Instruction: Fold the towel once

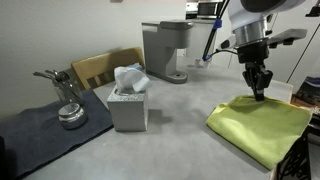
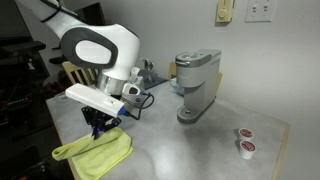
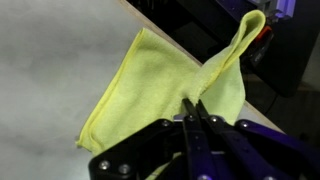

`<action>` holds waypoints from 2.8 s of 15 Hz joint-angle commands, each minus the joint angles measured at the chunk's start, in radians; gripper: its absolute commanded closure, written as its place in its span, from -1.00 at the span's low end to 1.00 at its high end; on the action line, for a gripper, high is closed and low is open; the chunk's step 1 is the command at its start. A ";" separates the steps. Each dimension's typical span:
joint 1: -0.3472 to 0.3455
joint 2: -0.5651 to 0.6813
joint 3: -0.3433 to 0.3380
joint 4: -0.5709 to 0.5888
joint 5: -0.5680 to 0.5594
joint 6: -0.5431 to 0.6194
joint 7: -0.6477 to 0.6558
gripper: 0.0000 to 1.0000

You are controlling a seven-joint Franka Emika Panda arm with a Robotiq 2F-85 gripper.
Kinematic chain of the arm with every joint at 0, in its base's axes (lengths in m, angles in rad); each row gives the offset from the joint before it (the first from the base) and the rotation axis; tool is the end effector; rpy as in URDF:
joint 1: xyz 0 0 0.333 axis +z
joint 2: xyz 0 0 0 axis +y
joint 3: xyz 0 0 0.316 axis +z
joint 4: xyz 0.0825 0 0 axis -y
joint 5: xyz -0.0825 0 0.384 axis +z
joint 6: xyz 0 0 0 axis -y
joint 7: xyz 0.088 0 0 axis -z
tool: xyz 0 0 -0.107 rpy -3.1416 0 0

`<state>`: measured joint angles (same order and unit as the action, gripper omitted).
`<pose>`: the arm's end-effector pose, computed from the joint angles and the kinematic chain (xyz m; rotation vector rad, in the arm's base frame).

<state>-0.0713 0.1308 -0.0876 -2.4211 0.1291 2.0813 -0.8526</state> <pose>0.4308 -0.0634 0.2274 -2.6680 -0.8277 0.5257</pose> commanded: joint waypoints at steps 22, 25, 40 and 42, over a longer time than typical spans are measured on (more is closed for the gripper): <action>-0.125 0.090 -0.035 0.545 -0.201 -0.693 -0.180 -1.00; -0.124 0.072 -0.036 0.594 -0.182 -0.781 -0.099 -1.00; -0.048 -0.162 -0.014 0.328 -0.080 -0.259 0.385 -1.00; -0.044 -0.120 -0.019 0.385 -0.077 -0.302 0.377 -1.00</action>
<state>-0.1162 0.0095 -0.1050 -2.0403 0.0521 1.7839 -0.4743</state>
